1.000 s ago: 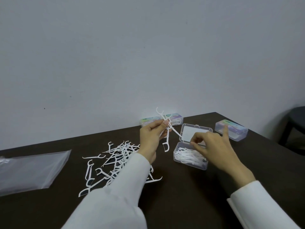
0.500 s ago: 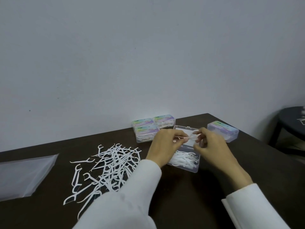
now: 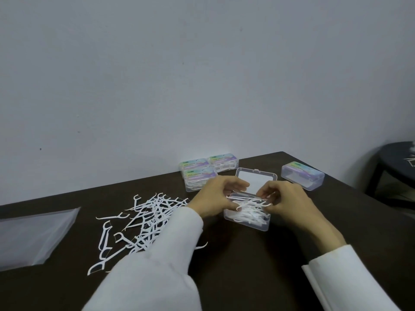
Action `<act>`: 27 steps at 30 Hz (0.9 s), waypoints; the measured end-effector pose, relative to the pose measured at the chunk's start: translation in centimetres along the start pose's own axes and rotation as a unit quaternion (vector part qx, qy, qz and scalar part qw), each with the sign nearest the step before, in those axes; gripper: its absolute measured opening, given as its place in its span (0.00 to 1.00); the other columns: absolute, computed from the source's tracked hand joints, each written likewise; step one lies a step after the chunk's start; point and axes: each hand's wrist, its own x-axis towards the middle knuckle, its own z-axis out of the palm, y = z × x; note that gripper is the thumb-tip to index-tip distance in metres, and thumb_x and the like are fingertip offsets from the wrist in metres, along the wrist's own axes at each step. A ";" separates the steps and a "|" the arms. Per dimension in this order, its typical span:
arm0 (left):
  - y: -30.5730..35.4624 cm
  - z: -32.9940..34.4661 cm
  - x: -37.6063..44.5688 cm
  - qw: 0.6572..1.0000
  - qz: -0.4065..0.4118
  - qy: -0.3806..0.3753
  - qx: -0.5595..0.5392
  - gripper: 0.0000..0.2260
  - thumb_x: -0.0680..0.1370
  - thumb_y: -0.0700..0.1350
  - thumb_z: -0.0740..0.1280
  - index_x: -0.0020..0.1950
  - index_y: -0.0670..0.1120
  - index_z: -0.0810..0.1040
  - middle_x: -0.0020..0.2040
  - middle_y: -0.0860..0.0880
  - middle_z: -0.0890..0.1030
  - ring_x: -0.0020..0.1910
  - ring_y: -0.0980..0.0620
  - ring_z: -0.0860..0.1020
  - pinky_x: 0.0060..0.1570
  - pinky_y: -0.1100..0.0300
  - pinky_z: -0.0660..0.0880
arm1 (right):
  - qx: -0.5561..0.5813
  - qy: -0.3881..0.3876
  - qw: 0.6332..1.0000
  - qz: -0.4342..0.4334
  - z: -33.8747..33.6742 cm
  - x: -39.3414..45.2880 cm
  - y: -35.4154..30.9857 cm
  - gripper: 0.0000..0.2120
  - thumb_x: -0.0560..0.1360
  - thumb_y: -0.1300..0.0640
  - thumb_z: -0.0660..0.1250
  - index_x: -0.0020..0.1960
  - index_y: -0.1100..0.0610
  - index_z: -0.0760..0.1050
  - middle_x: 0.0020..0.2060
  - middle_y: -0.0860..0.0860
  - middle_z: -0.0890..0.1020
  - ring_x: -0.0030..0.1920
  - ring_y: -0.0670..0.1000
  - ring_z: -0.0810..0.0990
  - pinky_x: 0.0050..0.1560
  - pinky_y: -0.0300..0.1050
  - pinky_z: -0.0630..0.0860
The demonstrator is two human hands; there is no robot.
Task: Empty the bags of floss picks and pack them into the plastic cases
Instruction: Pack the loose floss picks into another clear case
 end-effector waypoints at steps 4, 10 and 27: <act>-0.3 -1.4 -0.3 0.999 -0.015 0.007 -0.029 0.20 0.71 0.33 0.71 0.60 0.48 0.77 0.57 0.52 0.80 0.57 0.59 0.76 0.51 0.73 0.72 | -0.028 -0.035 0.999 -0.009 -0.1 -0.1 -0.2 0.11 0.69 0.54 0.74 0.46 0.44 0.73 0.48 0.44 0.79 0.46 0.44 0.77 0.58 0.49 0.76; -1.4 -1.1 -0.3 0.999 -0.040 0.029 -0.013 0.12 0.71 0.36 0.72 0.52 0.48 0.81 0.49 0.51 0.82 0.45 0.57 0.78 0.46 0.67 0.73 | -0.034 -0.040 0.998 -0.028 0.1 0.0 -0.2 0.08 0.69 0.47 0.72 0.40 0.40 0.72 0.45 0.40 0.77 0.48 0.44 0.76 0.62 0.58 0.70; -0.7 -1.4 -0.1 0.983 -0.032 0.151 -0.102 0.10 0.68 0.34 0.75 0.45 0.45 0.82 0.39 0.49 0.83 0.34 0.58 0.80 0.41 0.68 0.77 | -0.054 -0.006 0.988 -0.144 0.7 0.2 -0.8 0.04 0.72 0.51 0.69 0.47 0.48 0.80 0.48 0.45 0.80 0.48 0.43 0.77 0.62 0.51 0.71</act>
